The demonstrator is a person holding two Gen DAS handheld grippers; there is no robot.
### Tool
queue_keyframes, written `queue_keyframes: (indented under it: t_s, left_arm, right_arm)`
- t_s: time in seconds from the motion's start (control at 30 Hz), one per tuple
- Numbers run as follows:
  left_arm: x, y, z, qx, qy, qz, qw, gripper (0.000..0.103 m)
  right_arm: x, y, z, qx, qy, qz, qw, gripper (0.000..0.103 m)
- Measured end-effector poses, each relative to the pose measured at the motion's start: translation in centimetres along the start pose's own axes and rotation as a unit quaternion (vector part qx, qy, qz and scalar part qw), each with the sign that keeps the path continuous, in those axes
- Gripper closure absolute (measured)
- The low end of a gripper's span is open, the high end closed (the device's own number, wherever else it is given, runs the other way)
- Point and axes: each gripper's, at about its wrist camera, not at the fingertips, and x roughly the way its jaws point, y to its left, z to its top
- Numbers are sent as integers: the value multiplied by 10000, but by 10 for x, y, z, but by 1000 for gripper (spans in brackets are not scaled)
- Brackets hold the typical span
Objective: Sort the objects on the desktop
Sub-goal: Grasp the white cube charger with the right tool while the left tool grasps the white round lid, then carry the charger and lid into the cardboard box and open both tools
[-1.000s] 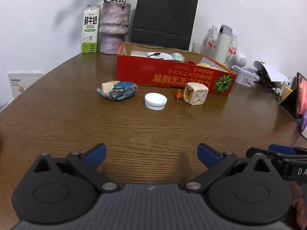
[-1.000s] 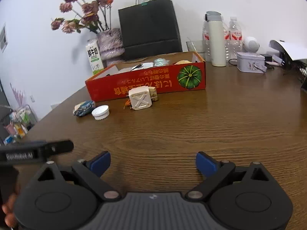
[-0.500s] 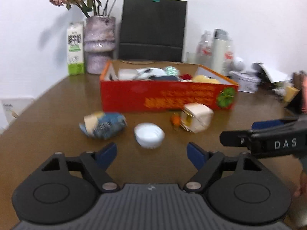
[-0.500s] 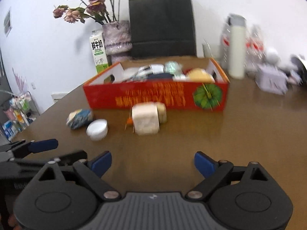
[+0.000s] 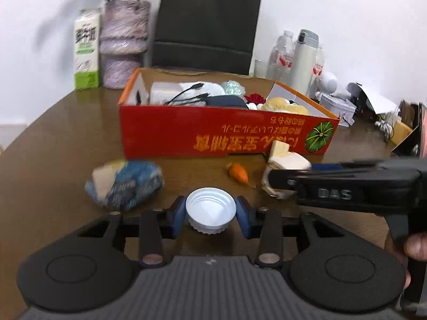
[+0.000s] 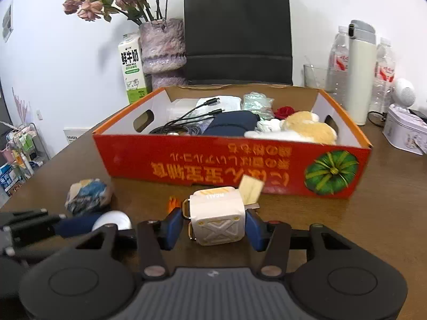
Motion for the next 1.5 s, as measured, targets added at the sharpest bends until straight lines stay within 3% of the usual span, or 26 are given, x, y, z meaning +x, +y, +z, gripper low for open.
queue_keyframes:
  t_s: [0.07, 0.13, 0.33, 0.4, 0.5, 0.73, 0.83, 1.2, 1.33, 1.5]
  left_arm:
    - [-14, -3, -17, -191, 94, -40, 9998, 62]
    - [-36, -12, -29, -67, -89, 208, 9997, 62]
    - [-81, -33, -64, 286, 84, 422, 9987, 62]
    - [-95, -36, -70, 240, 43, 368, 9990, 62]
    - [-116, -40, -75, 224, -55, 385, 9990, 62]
    - [-140, -43, -85, 183, -121, 434, 9988, 62]
    - [-149, -46, -84, 254, -264, 413, 9985, 62]
    - [-137, -40, -63, 169, -427, 413, 9981, 62]
    - [-118, -26, -18, 92, -666, 254, 9974, 62]
    - [-63, -8, 75, 182, -884, 159, 9958, 62]
  right_arm:
    - [-21, -4, -16, 92, -37, -29, 9999, 54]
    - [-44, -6, -34, 95, -60, -67, 9999, 53]
    - [-109, 0, -80, 34, -107, -178, 9998, 54]
    - [-129, 5, -91, 73, -195, -143, 9997, 54]
    - [-154, 14, -105, 31, -284, 49, 9996, 63]
    - [-181, 30, -130, -29, -332, -13, 9994, 63]
    - [-199, 34, -130, -103, -568, -53, 9983, 63]
    - [-191, 22, -107, 112, -732, 132, 9972, 63]
    - [-173, 7, -64, 67, -945, 71, 9955, 63]
    - [-126, -20, 23, 58, -1153, 164, 9932, 63]
